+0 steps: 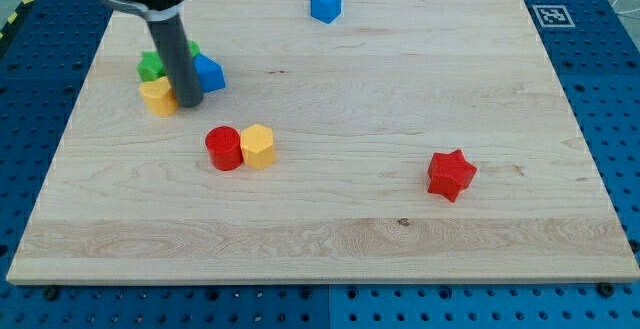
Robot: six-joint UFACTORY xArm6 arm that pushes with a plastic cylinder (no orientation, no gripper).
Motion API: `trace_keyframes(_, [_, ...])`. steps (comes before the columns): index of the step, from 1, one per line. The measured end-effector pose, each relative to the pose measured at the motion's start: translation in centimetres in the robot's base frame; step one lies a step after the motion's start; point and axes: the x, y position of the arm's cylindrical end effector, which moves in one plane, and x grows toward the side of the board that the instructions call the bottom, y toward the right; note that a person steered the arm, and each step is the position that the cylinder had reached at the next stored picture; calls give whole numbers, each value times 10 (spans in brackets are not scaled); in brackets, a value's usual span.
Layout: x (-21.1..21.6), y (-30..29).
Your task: Point your arm at the red circle
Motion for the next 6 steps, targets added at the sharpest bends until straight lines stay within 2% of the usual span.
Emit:
trace_keyframes(1, [1, -12])
trace_keyframes(2, [7, 8])
trace_keyframes(4, [85, -10])
trace_keyframes(5, [122, 12])
trace_keyframes(6, [125, 50])
